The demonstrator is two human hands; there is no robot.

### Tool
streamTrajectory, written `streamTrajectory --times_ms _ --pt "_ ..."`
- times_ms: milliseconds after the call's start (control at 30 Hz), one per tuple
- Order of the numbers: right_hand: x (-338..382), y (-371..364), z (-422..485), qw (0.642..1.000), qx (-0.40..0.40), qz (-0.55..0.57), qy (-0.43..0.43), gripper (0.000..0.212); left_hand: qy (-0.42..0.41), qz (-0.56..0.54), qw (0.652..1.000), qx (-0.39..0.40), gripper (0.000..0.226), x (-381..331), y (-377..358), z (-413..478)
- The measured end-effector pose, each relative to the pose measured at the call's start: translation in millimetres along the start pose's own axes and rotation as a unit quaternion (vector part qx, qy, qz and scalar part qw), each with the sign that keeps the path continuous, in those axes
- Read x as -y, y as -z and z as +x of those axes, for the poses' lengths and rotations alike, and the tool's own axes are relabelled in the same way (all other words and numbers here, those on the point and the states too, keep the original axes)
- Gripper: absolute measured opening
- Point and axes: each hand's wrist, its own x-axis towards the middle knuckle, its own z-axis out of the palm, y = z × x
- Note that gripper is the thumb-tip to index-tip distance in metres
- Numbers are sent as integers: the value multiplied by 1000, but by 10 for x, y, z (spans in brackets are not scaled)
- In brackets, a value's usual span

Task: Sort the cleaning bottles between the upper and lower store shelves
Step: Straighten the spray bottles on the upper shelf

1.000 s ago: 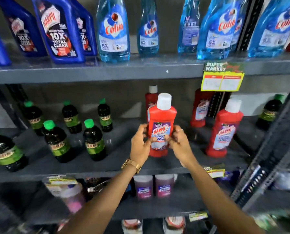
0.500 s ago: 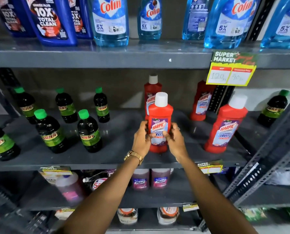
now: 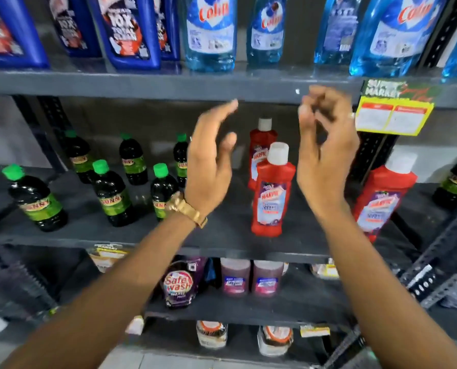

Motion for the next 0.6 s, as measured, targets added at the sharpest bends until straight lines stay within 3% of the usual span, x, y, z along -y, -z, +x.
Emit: streamTrajectory --times_ms 67,133,200,267,333,433,600 --pt "256 -225 415 997 30 65 -12 29 -36 65 996 -40 34 -51 211 500" --pt "343 -501 782 992 96 56 -58 44 -42 126 991 -33 36 -24 341 938" --pt "384 -780 1075 972 180 62 -135 64 10 172 985 7 47 50 425 1286" --pt "386 -1029 1261 942 248 76 -211 75 114 185 974 58 56 169 448 1557" --pt "357 -1213 1359 924 271 95 -254 61 212 140 962 100 55 260 416 1730" --pt "284 -1345 1402 922 252 109 -274 30 267 89 953 113 40 377 367 1828" --pt "76 -1194 1484 921 255 103 -275 44 282 66 944 156 40 490 281 1888"
